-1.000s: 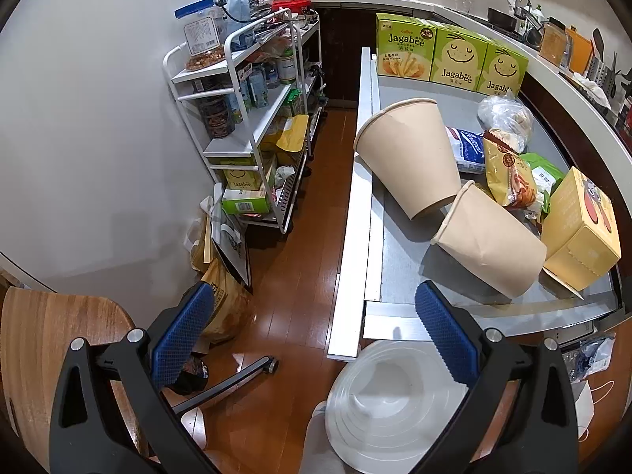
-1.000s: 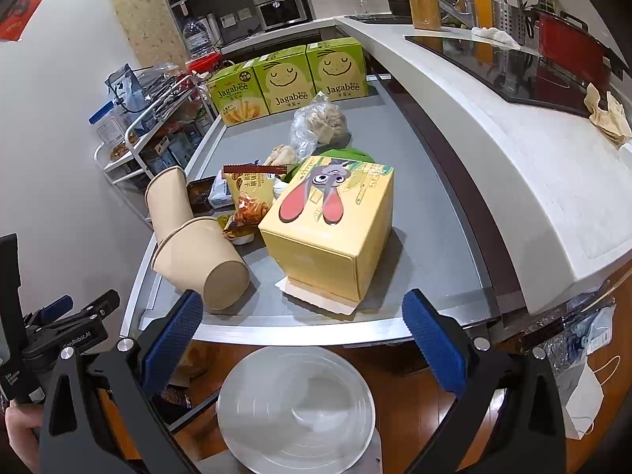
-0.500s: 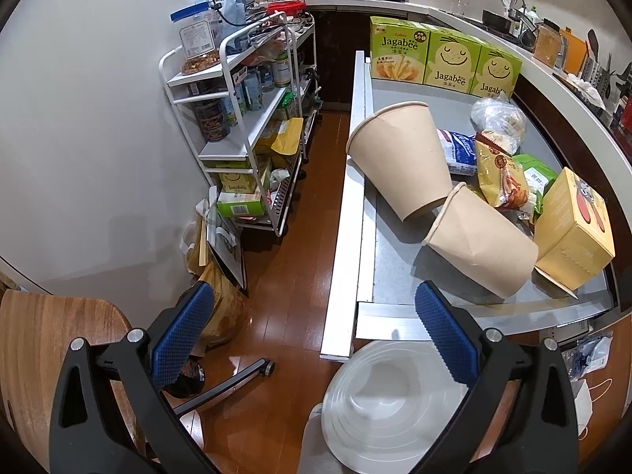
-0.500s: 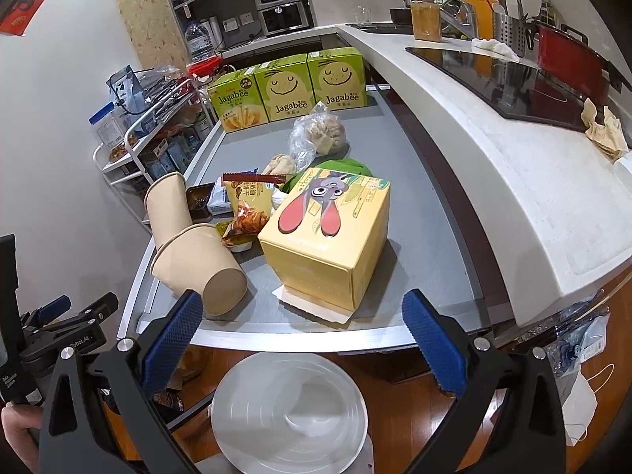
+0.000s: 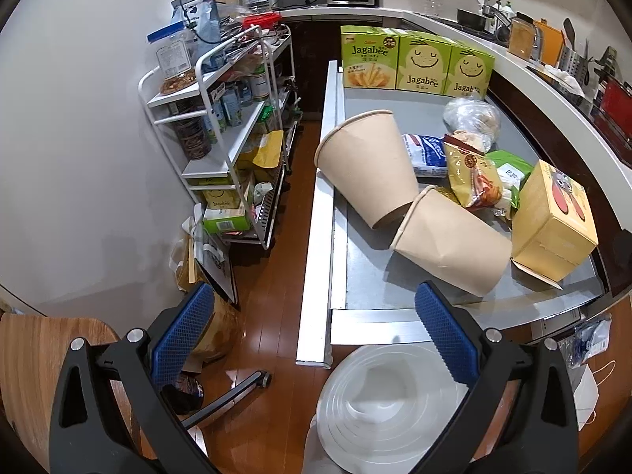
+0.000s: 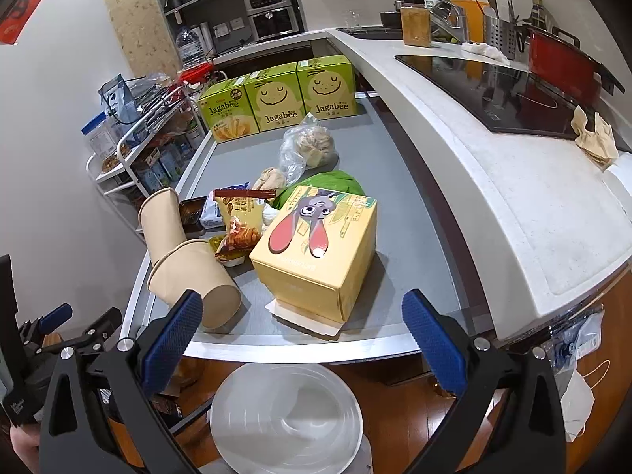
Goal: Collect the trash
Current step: 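Move both tools toward the tan paper cups and yellow cartoon box, then grasp a tan paper cup with the left gripper while the right gripper grasps the yellow cartoon box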
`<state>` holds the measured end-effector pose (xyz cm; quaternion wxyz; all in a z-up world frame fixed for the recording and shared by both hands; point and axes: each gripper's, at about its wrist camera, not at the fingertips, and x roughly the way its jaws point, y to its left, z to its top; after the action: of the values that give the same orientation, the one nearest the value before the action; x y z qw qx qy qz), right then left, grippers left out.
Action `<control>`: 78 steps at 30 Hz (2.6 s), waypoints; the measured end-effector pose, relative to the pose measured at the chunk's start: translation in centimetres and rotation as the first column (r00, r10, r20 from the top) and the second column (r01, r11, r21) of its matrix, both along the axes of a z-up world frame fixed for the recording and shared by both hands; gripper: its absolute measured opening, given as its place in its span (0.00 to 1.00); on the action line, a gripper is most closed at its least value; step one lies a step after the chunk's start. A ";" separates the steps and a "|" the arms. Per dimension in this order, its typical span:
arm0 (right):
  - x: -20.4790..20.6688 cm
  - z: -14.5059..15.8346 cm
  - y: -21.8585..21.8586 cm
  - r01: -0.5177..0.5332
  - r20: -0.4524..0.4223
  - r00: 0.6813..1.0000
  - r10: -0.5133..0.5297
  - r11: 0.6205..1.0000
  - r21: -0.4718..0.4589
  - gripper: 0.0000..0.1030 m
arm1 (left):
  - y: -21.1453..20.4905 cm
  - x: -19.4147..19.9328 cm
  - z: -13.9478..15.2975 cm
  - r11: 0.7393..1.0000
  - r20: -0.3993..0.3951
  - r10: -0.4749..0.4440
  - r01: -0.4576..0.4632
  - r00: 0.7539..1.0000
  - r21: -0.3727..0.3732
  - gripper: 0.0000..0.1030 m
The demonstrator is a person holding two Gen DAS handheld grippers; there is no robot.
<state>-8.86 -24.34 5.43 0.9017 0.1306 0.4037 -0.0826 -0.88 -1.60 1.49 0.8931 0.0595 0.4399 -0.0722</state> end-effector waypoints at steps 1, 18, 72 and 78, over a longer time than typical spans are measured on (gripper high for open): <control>0.0 0.0 0.0 0.001 0.000 1.000 -0.001 1.000 0.002 0.96 | -0.1 0.0 0.0 1.000 0.005 -0.001 0.001 1.000 0.001 0.99; 0.4 -1.1 0.0 0.008 -0.034 0.999 -0.008 1.000 0.011 0.96 | -0.1 0.3 -0.1 1.000 -0.002 0.002 -0.002 1.000 -0.001 0.99; 11.0 -5.6 -2.6 0.175 -0.322 0.938 -0.128 0.977 0.123 0.91 | -9.7 2.9 -3.5 0.873 -0.125 -0.478 0.486 0.869 0.043 0.99; 10.6 -5.6 -3.1 0.153 -0.310 0.946 -0.097 0.975 0.161 0.86 | -9.0 3.4 -3.6 0.878 -0.139 -0.476 0.478 0.868 -0.025 0.99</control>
<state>1.77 -27.46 -0.22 0.8069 0.2244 0.5327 -0.1214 2.53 -10.63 -2.13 0.8140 0.1657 0.4740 -0.2920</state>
